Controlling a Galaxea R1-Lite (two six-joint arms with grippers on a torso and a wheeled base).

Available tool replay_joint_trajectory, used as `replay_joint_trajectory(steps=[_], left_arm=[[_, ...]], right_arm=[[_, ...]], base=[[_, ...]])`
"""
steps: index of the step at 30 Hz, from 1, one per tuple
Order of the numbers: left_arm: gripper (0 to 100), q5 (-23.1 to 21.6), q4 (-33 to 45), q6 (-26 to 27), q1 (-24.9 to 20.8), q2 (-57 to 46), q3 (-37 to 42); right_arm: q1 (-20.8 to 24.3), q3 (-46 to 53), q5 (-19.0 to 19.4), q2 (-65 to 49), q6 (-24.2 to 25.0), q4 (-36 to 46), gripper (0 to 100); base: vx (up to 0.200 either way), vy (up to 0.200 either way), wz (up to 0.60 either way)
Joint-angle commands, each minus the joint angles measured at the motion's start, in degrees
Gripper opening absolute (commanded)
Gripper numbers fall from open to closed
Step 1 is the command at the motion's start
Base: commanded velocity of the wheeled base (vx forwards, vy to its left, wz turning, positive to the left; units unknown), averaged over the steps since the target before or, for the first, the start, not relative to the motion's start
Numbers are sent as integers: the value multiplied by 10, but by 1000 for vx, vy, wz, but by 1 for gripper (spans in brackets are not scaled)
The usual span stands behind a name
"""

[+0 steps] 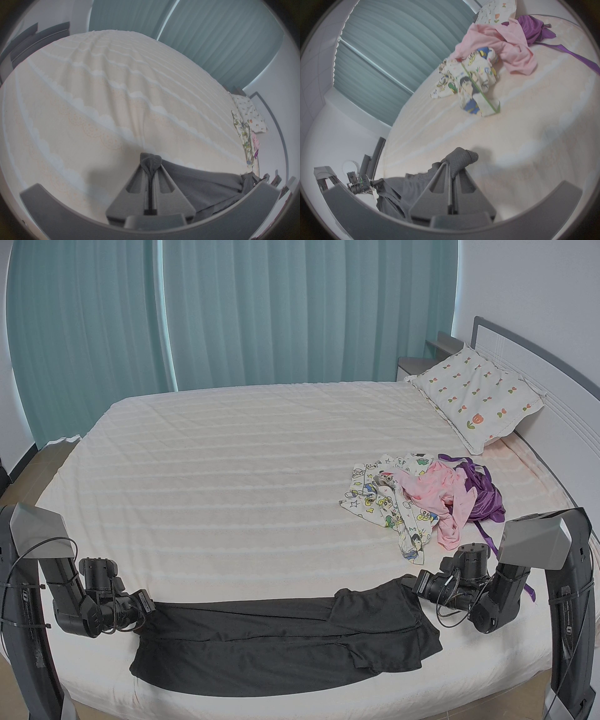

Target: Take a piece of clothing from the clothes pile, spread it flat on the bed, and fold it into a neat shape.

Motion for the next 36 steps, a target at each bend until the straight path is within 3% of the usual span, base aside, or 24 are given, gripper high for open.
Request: replay_joint_trajectory(steps=[1, 8, 24, 25, 26, 31, 36], left_arm=[[0, 2, -24, -30, 0, -3, -5], [0, 37, -68, -52, -2, 6, -6], [0, 40, -72, -56, -14, 23, -15], [100, 39, -71, -57, -16, 21, -12], [100, 39, -71, -57, -16, 21, -12], [100, 40, -72, -62, -24, 21, -9], [100, 40, -75, -101, -16, 2, -9]], right_arm=[[-2, -8, -4, 2, 33, -43, 0], [-10, -18, -4, 4, 42, -74, 0], [-18, -47, -25, 32, 42, -74, 0], [-18, -48, -25, 32, 42, -73, 0], [-18, -48, -25, 32, 42, -73, 100], [-20, -48, -26, 32, 42, -74, 100], [-32, -33, -26, 16, 55, -78, 100]], base=[[0, 0, 0], [0, 0, 0], [0, 0, 0], [0, 0, 0], [0, 0, 0], [0, 0, 0], [0, 0, 0]])
